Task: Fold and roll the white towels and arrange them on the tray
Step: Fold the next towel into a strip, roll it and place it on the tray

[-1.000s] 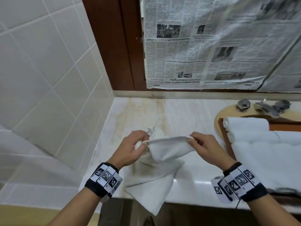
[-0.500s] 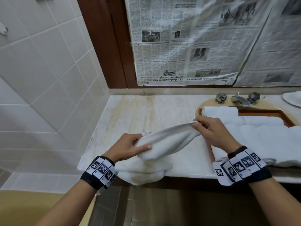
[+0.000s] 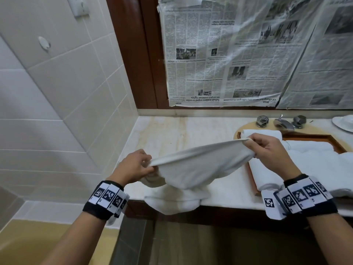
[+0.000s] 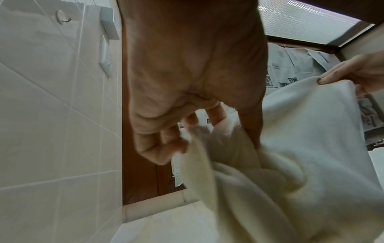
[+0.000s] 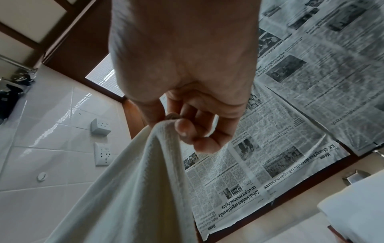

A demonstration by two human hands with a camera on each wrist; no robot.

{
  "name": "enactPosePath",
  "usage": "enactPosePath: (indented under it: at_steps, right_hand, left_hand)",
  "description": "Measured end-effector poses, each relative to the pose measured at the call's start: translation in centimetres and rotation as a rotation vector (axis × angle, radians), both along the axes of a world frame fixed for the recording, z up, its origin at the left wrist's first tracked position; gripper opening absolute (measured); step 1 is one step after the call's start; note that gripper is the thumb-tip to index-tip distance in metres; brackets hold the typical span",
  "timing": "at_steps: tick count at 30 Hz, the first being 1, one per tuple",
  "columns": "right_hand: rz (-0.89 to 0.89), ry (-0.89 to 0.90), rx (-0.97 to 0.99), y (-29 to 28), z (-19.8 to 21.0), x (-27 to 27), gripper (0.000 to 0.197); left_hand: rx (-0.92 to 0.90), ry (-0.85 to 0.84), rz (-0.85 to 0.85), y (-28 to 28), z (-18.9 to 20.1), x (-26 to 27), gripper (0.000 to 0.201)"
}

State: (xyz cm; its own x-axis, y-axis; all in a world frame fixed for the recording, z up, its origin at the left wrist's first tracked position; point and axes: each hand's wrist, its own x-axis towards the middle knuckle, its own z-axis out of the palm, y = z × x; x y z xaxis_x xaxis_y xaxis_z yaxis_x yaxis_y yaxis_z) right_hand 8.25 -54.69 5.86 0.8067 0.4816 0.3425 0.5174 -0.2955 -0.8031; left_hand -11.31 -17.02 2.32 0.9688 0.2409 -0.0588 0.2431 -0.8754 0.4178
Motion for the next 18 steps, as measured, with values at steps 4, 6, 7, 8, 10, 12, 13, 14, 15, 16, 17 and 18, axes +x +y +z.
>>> enactPosePath:
  at_steps: [4, 6, 7, 8, 10, 12, 13, 14, 15, 16, 17, 18]
  right_hand:
    - [-0.059, 0.055, 0.038, 0.6, 0.0, 0.2, 0.037]
    - [-0.076, 0.132, 0.049, 1.0, -0.4, 0.4, 0.031]
    - [-0.089, 0.165, 0.050, 1.3, -0.7, 0.6, 0.029]
    - [-0.107, 0.194, 0.046, 1.6, -1.1, 0.7, 0.028]
    - [-0.139, 0.247, 0.040, 2.1, -2.1, 0.8, 0.027]
    - [-0.165, 0.285, 0.030, 2.8, -3.4, 0.8, 0.026]
    - [-0.182, 0.300, 0.012, 3.2, -4.3, 0.8, 0.027]
    - [-0.191, 0.313, -0.015, 3.7, -5.3, 0.7, 0.029]
    - [-0.194, 0.326, -0.057, 4.2, -6.4, 0.6, 0.032]
    - [-0.184, 0.341, -0.099, 4.9, -7.5, 0.3, 0.033]
    - [-0.161, 0.350, -0.142, 5.7, -8.6, -0.2, 0.033]
    - [-0.133, 0.356, -0.192, 6.5, -9.8, -0.7, 0.033]
  left_hand:
    - [0.149, 0.116, 0.075, 3.0, -0.7, -0.3, 0.026]
    - [0.036, 0.094, 0.080, 4.2, -1.3, -0.6, 0.024]
    - [-0.046, 0.067, 0.087, 4.8, -1.8, -0.9, 0.019]
    - [-0.099, 0.046, 0.085, 5.3, -2.3, -1.1, 0.015]
    - [-0.203, 0.016, 0.119, 6.6, -3.5, -1.4, 0.011]
    - [-0.295, -0.010, 0.181, 7.4, -4.9, -1.5, 0.017]
    - [-0.317, -0.019, 0.205, 7.7, -5.6, -1.4, 0.021]
    - [-0.323, -0.018, 0.217, 7.6, -6.2, -1.1, 0.019]
    - [-0.330, -0.018, 0.218, 7.3, -6.8, -0.7, 0.013]
    - [-0.334, -0.013, 0.214, 6.7, -7.2, -0.4, 0.007]
    - [-0.343, -0.012, 0.211, 6.1, -7.6, 0.1, 0.006]
    - [-0.338, -0.010, 0.213, 5.5, -8.1, 0.5, 0.011]
